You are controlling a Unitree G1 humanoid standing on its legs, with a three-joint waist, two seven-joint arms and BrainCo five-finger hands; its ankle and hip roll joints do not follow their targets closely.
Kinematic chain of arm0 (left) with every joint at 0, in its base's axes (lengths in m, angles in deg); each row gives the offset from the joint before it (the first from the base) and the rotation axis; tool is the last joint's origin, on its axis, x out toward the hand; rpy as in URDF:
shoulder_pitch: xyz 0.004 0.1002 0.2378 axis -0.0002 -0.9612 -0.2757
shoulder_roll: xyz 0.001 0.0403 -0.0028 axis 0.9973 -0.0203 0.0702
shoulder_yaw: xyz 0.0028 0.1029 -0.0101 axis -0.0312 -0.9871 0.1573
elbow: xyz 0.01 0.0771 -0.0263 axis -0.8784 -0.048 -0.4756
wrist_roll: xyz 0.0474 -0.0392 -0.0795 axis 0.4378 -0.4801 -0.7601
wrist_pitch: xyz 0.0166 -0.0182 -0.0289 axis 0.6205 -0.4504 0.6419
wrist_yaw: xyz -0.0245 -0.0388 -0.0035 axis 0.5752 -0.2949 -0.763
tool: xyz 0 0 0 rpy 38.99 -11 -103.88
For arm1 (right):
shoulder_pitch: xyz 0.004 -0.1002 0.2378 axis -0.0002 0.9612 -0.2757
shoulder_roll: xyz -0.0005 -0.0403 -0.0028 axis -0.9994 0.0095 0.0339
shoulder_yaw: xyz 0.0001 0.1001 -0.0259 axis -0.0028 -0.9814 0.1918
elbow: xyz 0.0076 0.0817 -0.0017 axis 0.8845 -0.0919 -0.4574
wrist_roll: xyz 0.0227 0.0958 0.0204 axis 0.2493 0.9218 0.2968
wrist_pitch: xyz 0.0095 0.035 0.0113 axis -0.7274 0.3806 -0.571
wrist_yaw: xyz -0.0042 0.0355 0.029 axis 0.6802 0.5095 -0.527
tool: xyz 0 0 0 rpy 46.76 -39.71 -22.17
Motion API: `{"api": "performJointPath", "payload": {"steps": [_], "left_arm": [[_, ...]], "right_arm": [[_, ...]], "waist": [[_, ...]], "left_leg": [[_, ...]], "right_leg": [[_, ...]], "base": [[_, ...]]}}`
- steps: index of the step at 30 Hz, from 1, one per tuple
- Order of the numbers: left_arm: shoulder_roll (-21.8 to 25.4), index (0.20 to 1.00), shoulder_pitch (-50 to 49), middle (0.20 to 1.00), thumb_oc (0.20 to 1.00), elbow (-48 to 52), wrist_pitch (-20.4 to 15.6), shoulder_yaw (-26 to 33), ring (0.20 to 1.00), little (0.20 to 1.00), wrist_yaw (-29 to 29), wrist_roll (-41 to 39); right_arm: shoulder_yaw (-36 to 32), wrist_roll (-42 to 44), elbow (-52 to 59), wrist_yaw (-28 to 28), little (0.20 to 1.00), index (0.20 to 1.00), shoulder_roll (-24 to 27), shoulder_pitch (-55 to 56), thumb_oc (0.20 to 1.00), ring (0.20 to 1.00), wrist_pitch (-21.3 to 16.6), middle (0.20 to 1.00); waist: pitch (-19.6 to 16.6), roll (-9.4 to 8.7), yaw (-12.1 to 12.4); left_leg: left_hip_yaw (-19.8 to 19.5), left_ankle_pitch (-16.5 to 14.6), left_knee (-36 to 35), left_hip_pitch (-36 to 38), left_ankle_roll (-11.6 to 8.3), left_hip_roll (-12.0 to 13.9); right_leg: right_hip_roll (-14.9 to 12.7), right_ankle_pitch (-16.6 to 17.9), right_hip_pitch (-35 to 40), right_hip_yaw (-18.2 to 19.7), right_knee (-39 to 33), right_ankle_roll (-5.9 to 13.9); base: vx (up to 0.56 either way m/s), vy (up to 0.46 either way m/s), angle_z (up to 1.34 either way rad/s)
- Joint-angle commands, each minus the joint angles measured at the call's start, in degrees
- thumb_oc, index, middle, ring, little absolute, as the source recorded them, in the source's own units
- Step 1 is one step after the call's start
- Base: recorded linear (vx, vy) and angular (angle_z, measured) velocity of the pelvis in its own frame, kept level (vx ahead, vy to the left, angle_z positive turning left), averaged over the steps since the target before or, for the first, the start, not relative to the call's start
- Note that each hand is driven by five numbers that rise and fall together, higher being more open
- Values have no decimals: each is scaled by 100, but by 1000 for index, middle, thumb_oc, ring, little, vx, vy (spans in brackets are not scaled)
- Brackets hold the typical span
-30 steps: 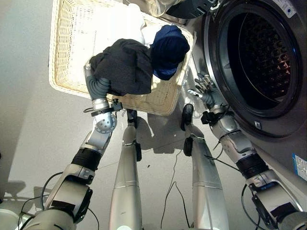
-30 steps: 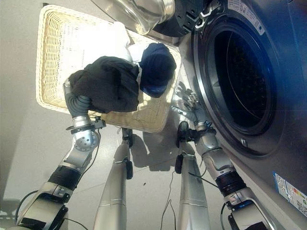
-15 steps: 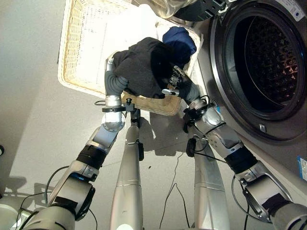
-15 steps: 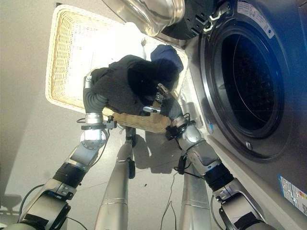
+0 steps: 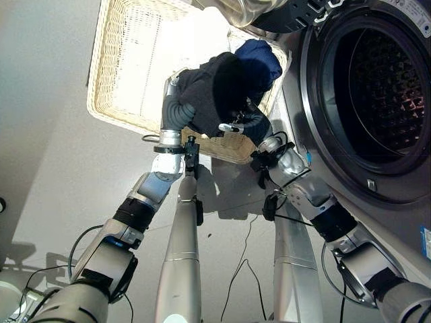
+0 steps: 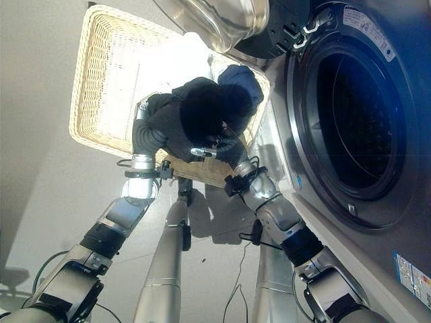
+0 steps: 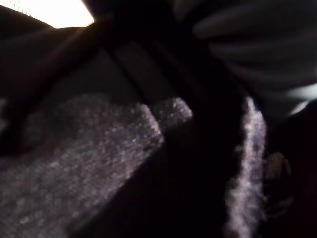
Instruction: Put the clothes into the washing machine.
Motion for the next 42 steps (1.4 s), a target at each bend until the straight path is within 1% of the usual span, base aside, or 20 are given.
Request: {"api": "performJointPath", "payload": {"steps": [1,4,6,8,9,12,13,14,16,20,23,29,32,33,34,35,38,40,41,42], "left_arm": [[-90,200,393,200,200,573,-192,-126,200,200,-171,639],[-33,200,441,200,200,525,-178,-194,200,200,-304,947],[60,200,479,200,200,510,-132,-251,200,200,-552,1488],[116,200,505,200,200,482,-112,-305,200,200,-713,1741],[156,200,535,200,200,478,-66,-334,200,200,-870,2107],[274,200,666,200,200,493,66,-465,200,200,-1042,2483],[323,200,709,200,200,472,101,-527,200,200,-1106,2692],[351,200,737,200,200,446,113,-570,200,200,-1152,2733],[419,200,856,200,200,387,202,-705,200,200,-1308,3121],[542,200,960,200,200,398,333,-861,200,200,-1487,3446],[584,200,1026,200,200,394,444,-958,200,200,-1570,3667],[672,200,1070,200,200,345,550,-1106,200,200,-1750,3838],[685,200,1059,200,200,331,639,-1121,200,200,-1838,3792],[688,366,1053,366,366,321,663,-1110,366,366,-1866,3733],[697,762,1043,762,762,313,680,-1087,762,762,-1920,3610],[678,1000,994,1000,1000,289,705,-1060,1000,1000,-1935,3415],[564,1000,893,1000,1000,189,639,-937,1000,1000,-1956,2812],[375,1000,731,1000,1000,132,475,-745,1000,1000,-1991,2146],[323,1000,681,1000,1000,126,420,-684,1000,1000,-1979,2001],[218,1000,573,1000,1000,99,302,-553,1000,1000,-1931,1678]], "right_arm": [[48,241,898,-139,1000,1000,-301,-85,1000,1000,-350,1000],[44,303,936,-85,1000,1000,-301,-83,1000,1000,-447,1000],[21,508,979,8,1000,1000,-289,-65,1000,1000,-608,1000],[-16,647,1001,42,1000,1000,-283,-55,1000,1000,-692,1000],[-34,719,1018,55,1000,1000,-278,-49,1000,1000,-732,1000],[-57,877,1064,104,1000,1000,-274,-16,1000,1000,-842,1000],[-59,965,1074,138,523,523,-277,-1,523,523,-920,523],[-68,994,1080,150,200,200,-280,13,200,200,-957,200],[-77,1040,1070,201,200,200,-287,20,200,200,-1064,200],[-94,1077,1105,358,200,200,-262,53,200,200,-1172,200],[-116,1201,1137,405,200,200,-243,55,200,200,-1186,200],[-107,1244,1192,423,200,200,-212,113,200,200,-1270,200],[-106,1233,1220,436,200,200,-220,119,200,200,-1270,200],[-107,1220,1222,444,200,200,-219,121,200,200,-1274,200],[-113,1231,1227,454,200,200,-210,116,200,200,-1275,200],[-115,1260,1221,450,200,200,-198,120,200,200,-1289,200],[-117,1237,1191,487,200,200,-231,118,200,200,-1317,200],[-144,1173,1149,507,200,200,-311,112,200,200,-1344,200],[-154,1166,1145,514,200,200,-321,114,200,200,-1350,200],[-189,1159,1142,514,200,200,-358,117,200,200,-1337,200]], "waist": [[-143,21,69],[-143,22,64],[-143,26,60],[-143,26,52],[-143,29,46],[-143,26,24],[-143,26,17],[-143,23,11],[-143,22,-16],[-143,31,-46],[-143,42,-71],[-143,52,-90],[-143,56,-89],[-143,55,-87],[-143,56,-82],[-143,51,-78],[-143,39,-62],[-143,32,-39],[-143,29,-31],[-143,27,-19]], "left_leg": [[-22,-314,528,-165,419,-466],[-9,-310,538,-170,422,-463],[-3,-309,538,-171,419,-459],[-4,-312,557,-187,417,-457],[5,-315,556,-197,413,-446],[28,-308,539,-200,408,-426],[39,-305,527,-194,407,-413],[44,-303,528,-195,407,-407],[59,-307,539,-224,401,-399],[92,-297,522,-230,393,-378],[117,-292,501,-243,386,-362],[148,-277,466,-253,379,-348],[151,-268,447,-251,377,-347],[156,-263,440,-249,375,-342],[153,-259,440,-255,374,-344],[143,-258,444,-259,374,-350],[140,-248,428,-259,376,-350],[123,-235,401,-265,377,-366],[117,-234,400,-268,378,-370],[107,-231,393,-268,380,-381]], "right_leg": [[76,610,182,-322,-514,420],[66,622,173,-333,-506,422],[63,625,166,-337,-496,425],[64,631,151,-334,-486,425],[61,625,135,-331,-477,429],[56,627,129,-335,-476,435],[56,627,126,-338,-471,438],[54,632,121,-337,-466,440],[51,639,93,-333,-471,447],[50,666,75,-326,-494,458],[52,679,47,-313,-507,467],[48,701,38,-313,-554,479],[51,710,45,-312,-577,484],[49,711,48,-315,-582,488],[46,716,45,-316,-585,490],[47,726,43,-315,-592,489],[48,729,46,-322,-600,493],[49,743,50,-337,-628,492],[51,740,46,-337,-623,492],[57,740,41,-336,-615,492]], "base": [[0,0,0],[0,0,0],[0,0,0],[0,0,0],[0,0,0],[0,0,0],[0,0,0],[0,0,0],[0,0,0],[0,0,0],[0,0,0],[-1,4,-2],[0,0,0],[0,0,0],[0,0,0],[0,0,0],[0,0,0],[0,0,0],[-1,-31,0],[0,0,0]]}}
